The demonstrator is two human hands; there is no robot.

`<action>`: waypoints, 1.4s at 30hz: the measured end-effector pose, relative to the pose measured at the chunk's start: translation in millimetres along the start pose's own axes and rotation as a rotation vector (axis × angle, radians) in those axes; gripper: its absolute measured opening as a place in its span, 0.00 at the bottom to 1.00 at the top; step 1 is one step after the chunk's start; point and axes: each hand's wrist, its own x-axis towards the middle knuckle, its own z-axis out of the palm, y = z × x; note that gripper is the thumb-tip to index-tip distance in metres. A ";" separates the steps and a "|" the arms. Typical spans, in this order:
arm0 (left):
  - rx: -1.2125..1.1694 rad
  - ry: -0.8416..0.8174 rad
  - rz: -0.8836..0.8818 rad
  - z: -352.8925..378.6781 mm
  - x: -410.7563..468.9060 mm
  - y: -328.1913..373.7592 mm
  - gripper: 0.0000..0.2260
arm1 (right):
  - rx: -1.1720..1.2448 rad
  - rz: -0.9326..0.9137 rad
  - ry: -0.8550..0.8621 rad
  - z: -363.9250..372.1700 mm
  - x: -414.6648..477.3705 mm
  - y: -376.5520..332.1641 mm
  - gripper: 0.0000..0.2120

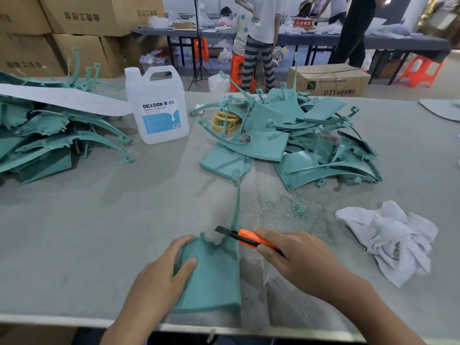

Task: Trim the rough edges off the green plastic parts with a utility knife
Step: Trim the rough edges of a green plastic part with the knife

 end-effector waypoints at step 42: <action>-0.076 0.050 0.014 15.6 11.3 -24.9 0.19 | -0.439 -0.168 -0.172 -70.2 70.9 0.4 0.15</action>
